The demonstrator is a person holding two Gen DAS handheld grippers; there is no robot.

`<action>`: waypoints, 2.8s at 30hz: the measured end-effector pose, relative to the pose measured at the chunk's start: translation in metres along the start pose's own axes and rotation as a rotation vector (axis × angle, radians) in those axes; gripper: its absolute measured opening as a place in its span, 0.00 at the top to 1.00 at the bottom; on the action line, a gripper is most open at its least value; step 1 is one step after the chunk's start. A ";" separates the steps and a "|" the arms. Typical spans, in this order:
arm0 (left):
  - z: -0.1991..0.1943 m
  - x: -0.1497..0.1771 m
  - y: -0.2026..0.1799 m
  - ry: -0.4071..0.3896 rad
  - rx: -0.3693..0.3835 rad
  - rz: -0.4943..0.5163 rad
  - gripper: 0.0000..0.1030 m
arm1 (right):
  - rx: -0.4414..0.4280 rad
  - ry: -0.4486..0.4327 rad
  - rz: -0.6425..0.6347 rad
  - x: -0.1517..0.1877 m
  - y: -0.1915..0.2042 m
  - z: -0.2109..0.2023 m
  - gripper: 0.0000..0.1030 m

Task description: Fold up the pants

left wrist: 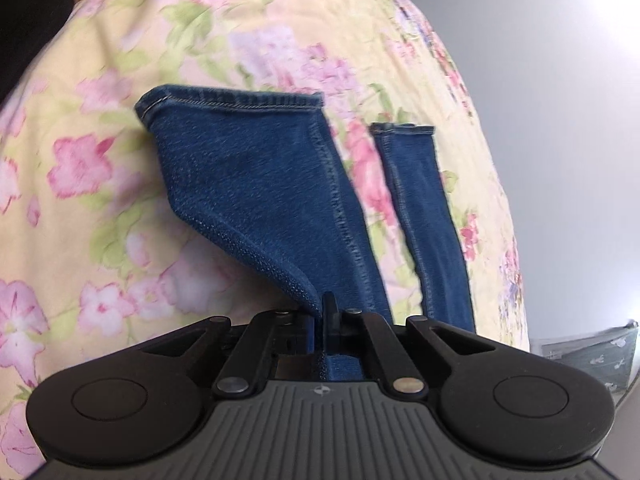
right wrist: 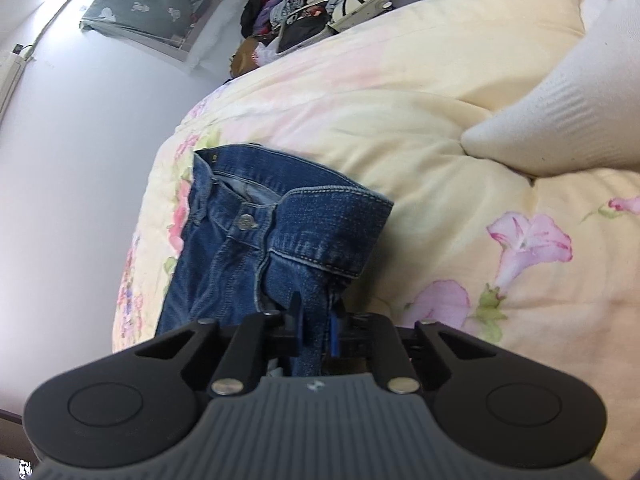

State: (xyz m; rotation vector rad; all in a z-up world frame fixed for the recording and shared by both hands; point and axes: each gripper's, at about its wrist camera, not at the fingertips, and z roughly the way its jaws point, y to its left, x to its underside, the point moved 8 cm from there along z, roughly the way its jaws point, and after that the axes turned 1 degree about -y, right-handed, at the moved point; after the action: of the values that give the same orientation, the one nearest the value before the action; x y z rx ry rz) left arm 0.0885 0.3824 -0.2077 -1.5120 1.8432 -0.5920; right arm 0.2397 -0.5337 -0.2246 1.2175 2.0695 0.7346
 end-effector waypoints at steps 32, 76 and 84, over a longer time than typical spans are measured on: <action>0.121 -0.078 -0.225 0.097 -0.008 0.173 0.98 | -0.127 0.011 -0.045 -0.073 0.221 0.075 0.97; 0.159 -0.187 -0.258 -0.057 -0.188 0.464 0.13 | -0.011 -0.180 -0.428 -0.077 0.272 0.237 0.67; 0.157 -0.138 -0.181 -0.039 -0.086 0.449 0.23 | -0.300 -0.047 -0.385 0.071 0.281 0.177 0.67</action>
State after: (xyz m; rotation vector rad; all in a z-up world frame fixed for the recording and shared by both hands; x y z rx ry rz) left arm 0.3389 0.4868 -0.1553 -1.0953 2.1082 -0.2700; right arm 0.4990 -0.3257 -0.1538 0.6417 1.9846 0.7856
